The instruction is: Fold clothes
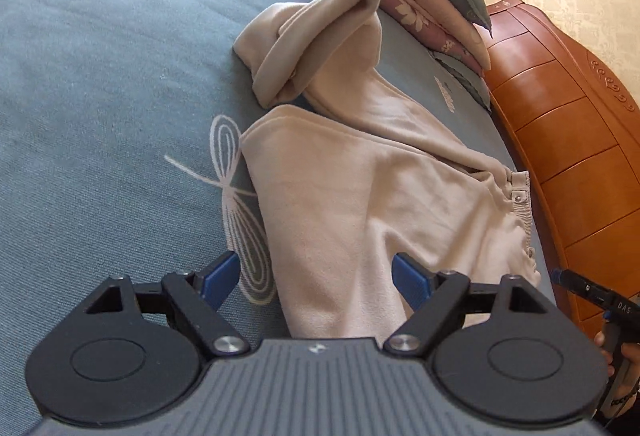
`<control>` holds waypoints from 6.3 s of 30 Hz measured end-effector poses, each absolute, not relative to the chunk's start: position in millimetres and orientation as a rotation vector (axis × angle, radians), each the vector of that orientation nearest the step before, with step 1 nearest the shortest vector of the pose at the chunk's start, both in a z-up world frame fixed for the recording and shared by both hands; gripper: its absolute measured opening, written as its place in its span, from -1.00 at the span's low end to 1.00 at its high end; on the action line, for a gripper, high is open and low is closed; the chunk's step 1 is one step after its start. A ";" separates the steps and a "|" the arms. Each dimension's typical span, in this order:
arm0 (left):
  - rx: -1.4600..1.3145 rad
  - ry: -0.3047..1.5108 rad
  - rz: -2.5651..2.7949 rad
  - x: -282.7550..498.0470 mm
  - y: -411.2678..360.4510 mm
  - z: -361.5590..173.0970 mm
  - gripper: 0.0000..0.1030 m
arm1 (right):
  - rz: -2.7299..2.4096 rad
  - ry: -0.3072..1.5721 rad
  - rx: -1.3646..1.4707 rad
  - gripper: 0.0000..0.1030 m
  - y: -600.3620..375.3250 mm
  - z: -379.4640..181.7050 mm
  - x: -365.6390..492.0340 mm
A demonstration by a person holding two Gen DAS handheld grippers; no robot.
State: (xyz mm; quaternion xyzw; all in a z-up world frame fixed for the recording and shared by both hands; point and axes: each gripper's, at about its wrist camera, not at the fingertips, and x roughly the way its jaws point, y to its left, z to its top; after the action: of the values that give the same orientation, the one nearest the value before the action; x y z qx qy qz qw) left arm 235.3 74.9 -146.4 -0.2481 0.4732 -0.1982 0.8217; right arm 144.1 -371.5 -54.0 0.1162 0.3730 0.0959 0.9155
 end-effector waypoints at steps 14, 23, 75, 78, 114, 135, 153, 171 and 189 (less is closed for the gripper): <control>-0.615 0.985 -0.490 240.1 27.8 -169.4 -0.68 | 0.237 0.764 0.255 0.27 -353.3 -62.2 128.1; -0.516 0.705 -0.565 218.4 33.2 -59.0 -0.85 | 0.196 0.742 0.238 0.27 -362.4 -55.1 112.0; 0.043 0.761 -0.298 181.1 91.4 -26.5 -0.07 | 0.106 0.843 0.249 0.33 -366.4 -79.3 108.5; 0.234 0.730 -0.264 158.2 88.0 -25.3 -0.01 | 0.168 0.843 0.247 0.34 -360.7 -80.7 108.9; -0.288 0.905 -0.451 134.0 129.2 -79.5 0.38 | 0.212 0.855 -0.225 -0.81 -199.0 -94.2 180.2; -0.851 0.980 -0.329 197.1 114.5 -174.1 0.36 | 0.217 0.785 -0.067 -0.25 -258.7 -87.3 129.8; -0.676 0.877 -0.174 195.9 110.2 -126.2 -0.83 | 0.159 0.766 0.165 -0.24 -289.4 -94.5 86.3; -0.370 0.629 0.219 207.2 158.7 3.8 -0.83 | 0.167 0.674 0.305 -0.14 -338.5 -93.3 60.4; -0.356 0.709 0.419 227.0 234.1 -36.7 -0.83 | 0.017 0.753 0.452 -0.09 -389.8 -120.6 57.7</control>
State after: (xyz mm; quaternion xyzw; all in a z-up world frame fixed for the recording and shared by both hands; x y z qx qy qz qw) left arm 227.0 234.1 -36.7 -0.1723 0.3426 0.2024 0.9011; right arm 57.7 -389.8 -120.6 0.2190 0.3645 0.0084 0.9050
